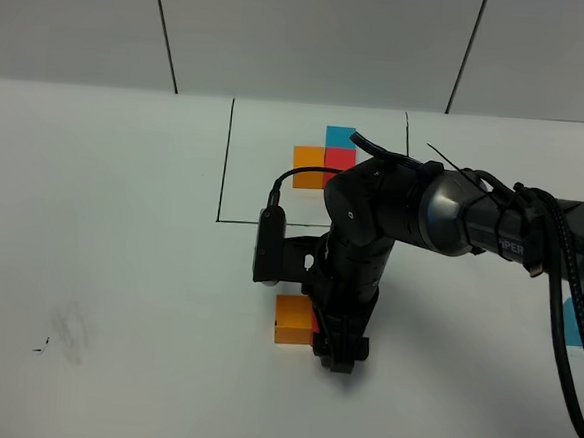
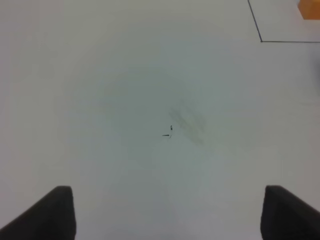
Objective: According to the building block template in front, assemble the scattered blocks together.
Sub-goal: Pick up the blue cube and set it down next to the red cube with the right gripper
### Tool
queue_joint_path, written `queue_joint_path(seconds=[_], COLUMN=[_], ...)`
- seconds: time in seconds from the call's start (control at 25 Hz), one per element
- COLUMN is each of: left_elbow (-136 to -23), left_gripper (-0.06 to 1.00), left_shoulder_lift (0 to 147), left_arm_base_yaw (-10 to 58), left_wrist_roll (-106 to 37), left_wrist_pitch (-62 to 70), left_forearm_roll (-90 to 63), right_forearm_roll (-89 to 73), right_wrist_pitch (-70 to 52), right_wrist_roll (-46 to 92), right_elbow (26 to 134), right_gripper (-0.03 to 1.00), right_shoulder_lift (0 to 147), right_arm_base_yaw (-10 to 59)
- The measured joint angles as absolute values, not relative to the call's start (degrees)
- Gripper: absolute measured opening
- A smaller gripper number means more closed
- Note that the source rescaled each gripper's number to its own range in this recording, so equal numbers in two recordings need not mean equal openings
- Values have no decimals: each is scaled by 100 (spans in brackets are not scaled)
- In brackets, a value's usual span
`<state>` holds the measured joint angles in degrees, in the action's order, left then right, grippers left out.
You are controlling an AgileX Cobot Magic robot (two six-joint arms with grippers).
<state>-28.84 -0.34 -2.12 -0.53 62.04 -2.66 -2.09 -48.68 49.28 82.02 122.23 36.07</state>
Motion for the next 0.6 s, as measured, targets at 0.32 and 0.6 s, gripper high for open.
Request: queue_joint_path(seconds=[0.32, 0.6], left_elbow=[-2884, -2884], left_gripper=[64, 64], left_shoulder_lift=[-34, -34], left_arm_base_yaw=[-212, -212], left_wrist_roll=[-64, -59], left_wrist_pitch=[6204, 6204], left_forearm_roll=[-266, -266], right_forearm_roll=[169, 1148], right_wrist_pitch=[-5218, -5609], right_wrist_roll=[3618, 707], right_elbow=[8196, 8121], right_gripper=[100, 100], right_shoulder_lift=[11695, 10449], right_arm_base_yaw=[3607, 3477])
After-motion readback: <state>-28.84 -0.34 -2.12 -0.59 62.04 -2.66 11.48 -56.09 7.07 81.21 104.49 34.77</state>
